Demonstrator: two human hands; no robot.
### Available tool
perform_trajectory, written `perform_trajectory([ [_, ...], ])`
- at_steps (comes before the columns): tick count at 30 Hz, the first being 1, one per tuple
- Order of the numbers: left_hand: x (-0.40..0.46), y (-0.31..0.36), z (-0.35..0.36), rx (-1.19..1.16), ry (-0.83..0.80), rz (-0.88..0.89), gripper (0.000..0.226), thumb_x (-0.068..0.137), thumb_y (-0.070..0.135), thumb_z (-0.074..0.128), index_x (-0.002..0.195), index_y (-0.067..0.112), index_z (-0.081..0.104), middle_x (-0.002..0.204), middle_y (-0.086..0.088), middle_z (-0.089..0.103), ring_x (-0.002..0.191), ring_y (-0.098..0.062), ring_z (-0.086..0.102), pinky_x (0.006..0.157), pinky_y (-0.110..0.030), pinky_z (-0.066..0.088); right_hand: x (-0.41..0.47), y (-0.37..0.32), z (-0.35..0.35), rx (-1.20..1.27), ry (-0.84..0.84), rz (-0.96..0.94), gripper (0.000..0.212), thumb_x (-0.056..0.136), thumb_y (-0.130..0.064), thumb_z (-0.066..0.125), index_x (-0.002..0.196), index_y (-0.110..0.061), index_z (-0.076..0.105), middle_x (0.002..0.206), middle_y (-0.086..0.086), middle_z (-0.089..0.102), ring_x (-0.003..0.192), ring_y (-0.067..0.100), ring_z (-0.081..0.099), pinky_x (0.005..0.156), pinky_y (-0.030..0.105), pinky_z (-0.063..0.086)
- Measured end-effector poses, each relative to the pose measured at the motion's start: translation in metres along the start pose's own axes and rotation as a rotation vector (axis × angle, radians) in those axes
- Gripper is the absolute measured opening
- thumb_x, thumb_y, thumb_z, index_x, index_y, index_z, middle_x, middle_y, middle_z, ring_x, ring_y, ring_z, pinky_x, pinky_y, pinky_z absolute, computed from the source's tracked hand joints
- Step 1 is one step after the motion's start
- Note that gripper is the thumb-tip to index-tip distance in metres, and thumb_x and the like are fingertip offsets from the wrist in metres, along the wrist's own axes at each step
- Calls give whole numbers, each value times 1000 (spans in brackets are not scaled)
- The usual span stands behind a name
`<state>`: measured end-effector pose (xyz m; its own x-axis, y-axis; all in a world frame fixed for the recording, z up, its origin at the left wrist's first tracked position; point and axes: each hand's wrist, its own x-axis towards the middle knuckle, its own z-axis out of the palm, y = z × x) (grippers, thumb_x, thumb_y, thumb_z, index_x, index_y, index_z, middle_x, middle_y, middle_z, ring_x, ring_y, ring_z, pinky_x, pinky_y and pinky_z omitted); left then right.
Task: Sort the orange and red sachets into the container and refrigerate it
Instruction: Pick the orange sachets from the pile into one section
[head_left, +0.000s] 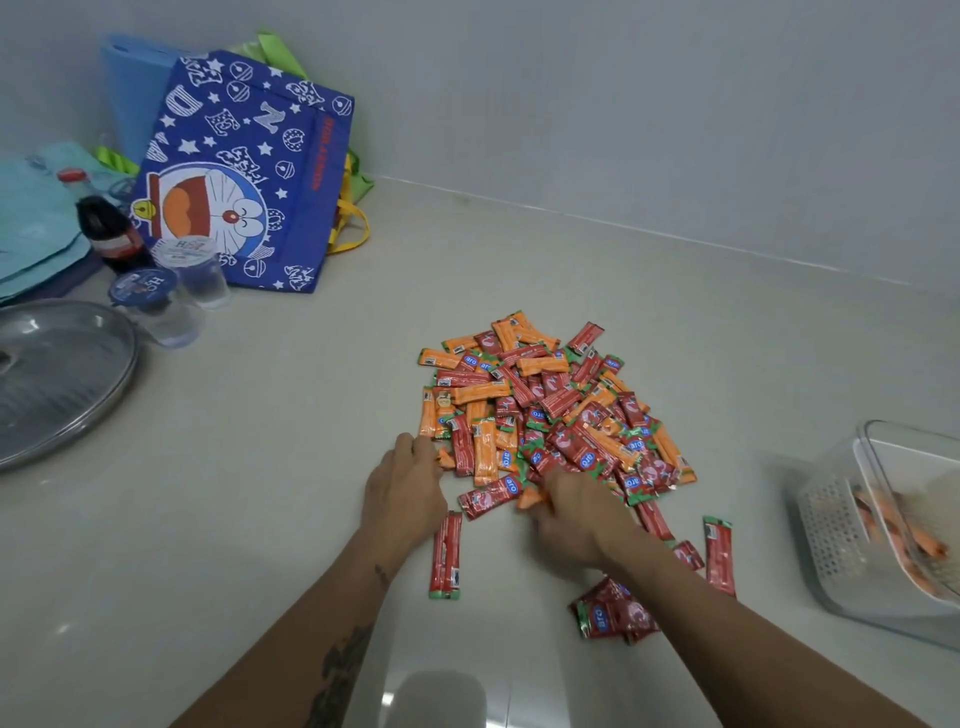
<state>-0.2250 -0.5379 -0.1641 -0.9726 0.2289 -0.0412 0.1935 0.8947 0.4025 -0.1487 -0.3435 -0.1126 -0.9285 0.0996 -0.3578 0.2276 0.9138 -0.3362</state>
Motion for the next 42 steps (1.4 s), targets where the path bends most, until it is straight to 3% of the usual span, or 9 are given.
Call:
perform_trajectory([
  [2,1,-5,-3,-56,10,16,19,100,29,46,117,20,46,112,0,51,93,-13,50,79,-28,47,9,-8,-7,148,5,-29,11,97,-27,48,87,-22,47,82,-2,57,71,17,54,55,30,36],
  [7,15,-10,-13,-154,34,56,6,102,29,42,103,26,37,95,2,60,81,-17,55,67,-35,48,39,-32,-23,379,23,84,11,91,-6,48,99,-11,54,92,8,60,79,21,56,63,35,42],
  [12,38,-9,-23,-239,14,12,24,99,40,50,116,25,42,104,6,59,91,-13,55,71,-31,45,66,-46,-17,359,7,206,8,84,-12,53,79,-10,47,75,9,52,65,21,47,58,34,37],
  [14,48,-9,-25,-232,-24,8,34,96,42,54,123,26,41,114,5,61,100,-15,56,79,-32,48,73,-49,-11,367,37,225,14,84,-20,58,86,-11,49,72,4,52,62,20,49,55,30,37],
  [18,67,-8,-24,-230,-83,-2,48,92,43,60,132,28,40,128,4,58,113,-18,56,89,-35,48,78,-55,-2,227,142,267,44,93,-40,61,118,-10,39,93,2,56,84,24,58,70,35,44],
  [21,75,-4,-16,-217,-61,-17,48,90,47,58,130,29,41,126,5,60,112,-20,57,90,-40,51,81,-55,3,182,176,259,50,93,-45,58,122,-10,38,100,4,59,88,25,59,75,38,48],
  [26,78,9,-7,-175,11,-136,48,89,51,57,124,23,42,117,-1,62,104,-23,60,84,-41,53,81,-57,14,86,207,228,64,87,-52,59,130,-9,36,129,13,49,118,33,53,96,45,48],
  [35,77,11,-20,-108,-130,-273,49,83,30,65,124,15,43,121,-10,53,109,-28,54,85,-39,49,71,-56,17,-147,215,80,43,92,-27,49,129,-7,40,121,13,52,109,30,54,85,40,51],
  [42,57,-3,-29,-112,-222,-271,24,86,21,56,108,15,47,115,-6,39,92,-26,54,75,-37,49,60,-42,5,76,129,45,11,94,-25,46,100,-15,47,94,4,56,83,22,57,71,40,51],
])
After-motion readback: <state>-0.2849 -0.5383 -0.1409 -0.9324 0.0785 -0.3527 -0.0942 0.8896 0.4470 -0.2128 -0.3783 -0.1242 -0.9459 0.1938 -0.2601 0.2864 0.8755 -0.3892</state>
